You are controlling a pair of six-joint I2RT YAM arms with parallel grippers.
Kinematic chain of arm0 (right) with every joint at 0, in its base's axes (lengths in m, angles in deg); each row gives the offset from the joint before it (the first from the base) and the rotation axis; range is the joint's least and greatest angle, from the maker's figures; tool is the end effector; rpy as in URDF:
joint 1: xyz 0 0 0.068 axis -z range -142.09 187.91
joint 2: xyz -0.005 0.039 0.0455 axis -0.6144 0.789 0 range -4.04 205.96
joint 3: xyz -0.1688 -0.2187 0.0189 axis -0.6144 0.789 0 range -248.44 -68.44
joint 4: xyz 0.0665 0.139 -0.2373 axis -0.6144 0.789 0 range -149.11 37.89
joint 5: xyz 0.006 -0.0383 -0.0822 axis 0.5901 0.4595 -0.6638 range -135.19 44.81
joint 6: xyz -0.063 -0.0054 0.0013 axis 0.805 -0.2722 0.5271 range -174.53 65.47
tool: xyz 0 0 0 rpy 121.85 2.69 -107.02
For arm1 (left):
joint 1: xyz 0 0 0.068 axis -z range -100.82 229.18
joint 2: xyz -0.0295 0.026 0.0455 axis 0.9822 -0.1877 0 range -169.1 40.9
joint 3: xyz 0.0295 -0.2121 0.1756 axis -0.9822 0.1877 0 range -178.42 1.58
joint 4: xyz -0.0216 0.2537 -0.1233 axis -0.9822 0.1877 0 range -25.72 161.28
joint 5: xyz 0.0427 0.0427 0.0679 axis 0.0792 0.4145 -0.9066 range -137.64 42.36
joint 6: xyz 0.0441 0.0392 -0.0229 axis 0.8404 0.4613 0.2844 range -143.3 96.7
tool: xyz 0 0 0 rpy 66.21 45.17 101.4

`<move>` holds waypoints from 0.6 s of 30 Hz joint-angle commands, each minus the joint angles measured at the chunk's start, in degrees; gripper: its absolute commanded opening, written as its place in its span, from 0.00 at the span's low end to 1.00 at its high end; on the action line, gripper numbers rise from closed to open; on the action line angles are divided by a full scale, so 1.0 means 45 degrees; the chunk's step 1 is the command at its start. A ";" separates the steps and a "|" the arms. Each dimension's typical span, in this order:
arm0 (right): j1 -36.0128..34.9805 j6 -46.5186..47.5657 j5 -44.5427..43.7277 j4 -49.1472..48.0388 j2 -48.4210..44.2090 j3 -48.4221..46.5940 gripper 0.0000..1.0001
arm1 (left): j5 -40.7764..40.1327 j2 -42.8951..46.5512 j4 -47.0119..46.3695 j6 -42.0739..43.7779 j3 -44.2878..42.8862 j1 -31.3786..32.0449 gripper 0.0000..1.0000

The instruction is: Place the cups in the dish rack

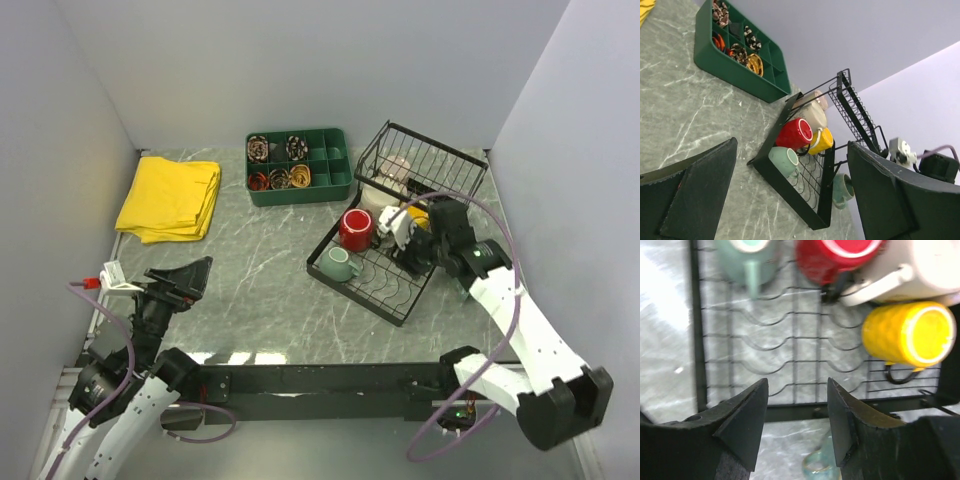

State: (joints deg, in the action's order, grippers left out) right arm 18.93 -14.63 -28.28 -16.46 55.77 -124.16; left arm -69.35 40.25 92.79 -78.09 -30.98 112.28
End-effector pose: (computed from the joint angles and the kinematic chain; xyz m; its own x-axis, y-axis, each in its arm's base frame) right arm 0.2215 0.0910 0.2984 -0.2078 -0.7205 -0.6616 -0.8250 0.4925 -0.2771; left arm 0.0654 -0.0212 0.3160 -0.1330 -0.8193 -0.5578 0.1548 0.5387 -0.8282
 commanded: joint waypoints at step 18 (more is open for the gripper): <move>0.6305 0.2420 -0.2546 0.2203 -0.5401 0.3105 0.96 | 0.1856 -0.0774 -0.0848 0.2017 -0.0382 -0.0012 0.96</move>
State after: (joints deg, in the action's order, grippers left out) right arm 42.01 -9.78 -33.85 -4.83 30.33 -112.03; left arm -63.60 38.83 91.04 -72.30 -32.40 112.26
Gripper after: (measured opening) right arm 0.912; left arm 0.966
